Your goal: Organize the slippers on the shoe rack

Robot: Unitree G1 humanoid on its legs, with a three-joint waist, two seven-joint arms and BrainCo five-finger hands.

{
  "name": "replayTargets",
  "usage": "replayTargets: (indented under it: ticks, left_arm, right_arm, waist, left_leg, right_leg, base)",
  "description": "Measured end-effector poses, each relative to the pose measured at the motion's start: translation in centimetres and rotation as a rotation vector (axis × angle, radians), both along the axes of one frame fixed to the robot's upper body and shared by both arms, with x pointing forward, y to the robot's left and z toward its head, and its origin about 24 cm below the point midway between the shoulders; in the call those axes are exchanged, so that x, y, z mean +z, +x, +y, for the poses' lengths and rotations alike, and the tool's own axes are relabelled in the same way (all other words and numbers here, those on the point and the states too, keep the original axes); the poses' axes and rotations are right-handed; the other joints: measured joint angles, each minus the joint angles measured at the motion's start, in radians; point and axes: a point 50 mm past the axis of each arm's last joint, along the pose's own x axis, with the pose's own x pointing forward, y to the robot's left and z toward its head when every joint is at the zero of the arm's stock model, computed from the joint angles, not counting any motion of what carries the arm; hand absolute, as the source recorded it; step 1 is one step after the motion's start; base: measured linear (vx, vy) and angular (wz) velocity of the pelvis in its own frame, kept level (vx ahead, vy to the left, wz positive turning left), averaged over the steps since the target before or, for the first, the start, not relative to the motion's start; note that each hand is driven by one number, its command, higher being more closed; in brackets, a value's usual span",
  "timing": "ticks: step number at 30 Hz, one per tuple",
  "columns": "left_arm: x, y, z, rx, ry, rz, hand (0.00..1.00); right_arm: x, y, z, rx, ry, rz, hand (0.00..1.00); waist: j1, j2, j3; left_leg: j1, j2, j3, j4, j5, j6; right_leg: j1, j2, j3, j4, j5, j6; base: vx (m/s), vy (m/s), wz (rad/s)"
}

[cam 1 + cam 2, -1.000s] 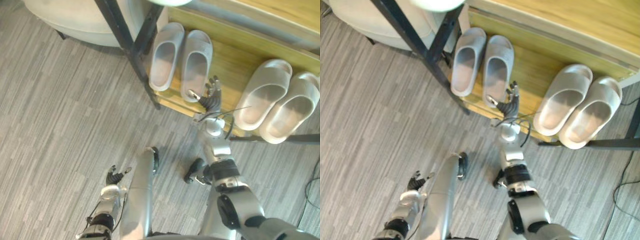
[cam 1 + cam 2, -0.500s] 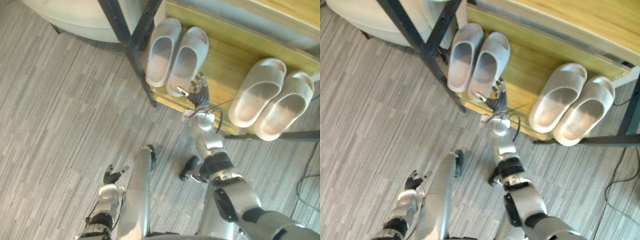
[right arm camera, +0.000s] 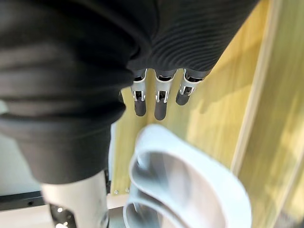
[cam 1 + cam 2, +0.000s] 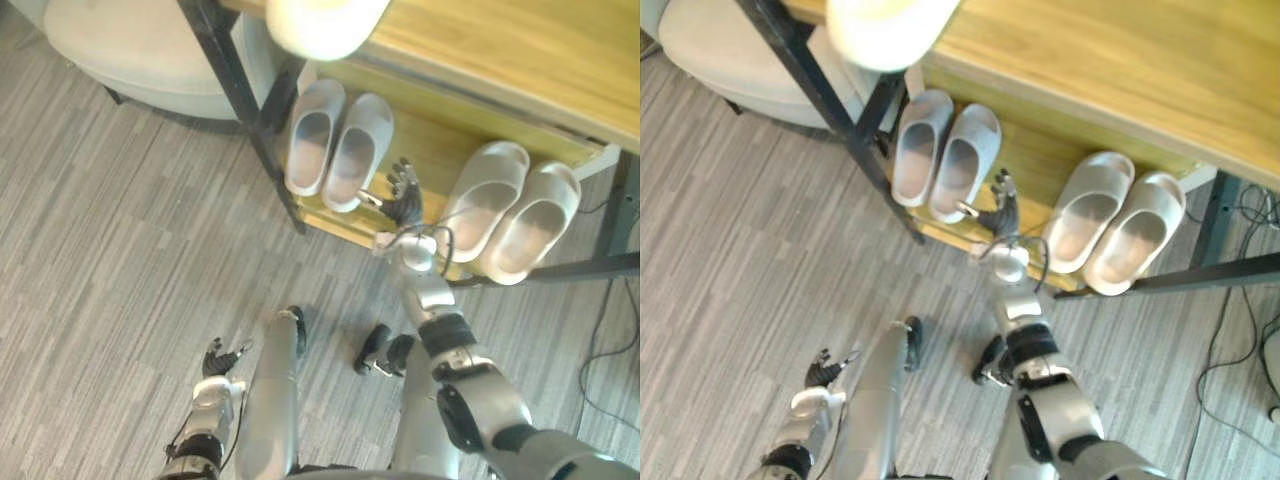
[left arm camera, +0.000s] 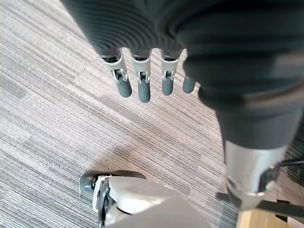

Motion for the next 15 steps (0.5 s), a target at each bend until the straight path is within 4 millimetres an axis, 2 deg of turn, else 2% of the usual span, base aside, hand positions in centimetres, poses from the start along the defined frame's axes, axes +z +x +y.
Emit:
replayTargets:
  ticks: [3,6,7,10,12,13,15]
  left_arm:
    - [-0.7,-1.6,0.6,-0.006,0.019,0.045,0.0]
    - [-1.2,-3.0,1.0,-0.043,0.042,0.093,0.0]
    - [-1.6,-3.7,1.1,-0.066,0.054,0.124,0.0]
    - [-2.2,-4.7,0.8,-0.126,0.071,0.176,0.0]
    - [-2.8,-5.4,0.1,-0.188,0.056,0.218,0.0]
    - [-2.9,-5.5,-0.1,-0.209,0.052,0.228,0.0]
    - [-3.3,-5.8,-1.0,-0.263,0.046,0.253,0.0]
  right_arm:
    - [-1.6,-1.7,-0.7,0.03,-0.107,0.02,0.0]
    - [-3.3,-3.7,-0.4,0.078,-0.143,0.049,0.0]
    - [-4.7,-5.0,-0.3,0.106,-0.147,0.089,0.0]
    - [-7.7,-7.5,-0.7,0.136,-0.173,0.186,0.0]
    - [-10.3,-9.5,-1.5,0.14,-0.193,0.291,0.0]
    - [-11.2,-9.9,-1.8,0.141,-0.2,0.324,0.0]
    - [-14.2,-11.4,-3.0,0.124,-0.21,0.466,0.0]
  waist:
    - [-0.017,-0.02,-0.019]
    - [-0.034,-0.042,-0.057]
    - [-0.038,-0.05,-0.082]
    - [-0.038,-0.055,-0.139]
    - [-0.058,-0.045,-0.185]
    - [-0.063,-0.042,-0.193]
    - [-0.084,-0.034,-0.215]
  left_leg:
    - [0.094,0.008,0.036,-0.08,0.021,0.0]
    - [0.168,0.015,0.066,-0.15,0.032,0.003]
    - [0.223,0.016,0.091,-0.202,0.044,0.002]
    - [0.327,0.013,0.129,-0.313,0.07,0.002]
    - [0.405,-0.004,0.15,-0.425,0.108,0.001]
    - [0.428,-0.008,0.157,-0.453,0.118,0.002]
    - [0.492,-0.018,0.181,-0.536,0.148,0.003]
  right_leg:
    - [0.081,0.013,0.002,-0.084,0.03,0.013]
    - [0.141,0.032,0.009,-0.16,0.056,0.023]
    - [0.187,0.044,0.014,-0.214,0.074,0.032]
    - [0.264,0.068,0.032,-0.323,0.113,0.048]
    - [0.326,0.086,0.039,-0.429,0.157,0.063]
    - [0.343,0.092,0.043,-0.459,0.17,0.064]
    - [0.391,0.111,0.058,-0.548,0.213,0.075]
  base:
    - [0.05,0.02,-0.1]
    - [0.06,0.033,-0.19]
    - [0.13,0.046,-0.26]
    - [0.13,0.037,-0.27]
    - [0.16,0.053,-0.22]
    - [0.14,0.062,-0.23]
    - [0.16,0.075,-0.28]
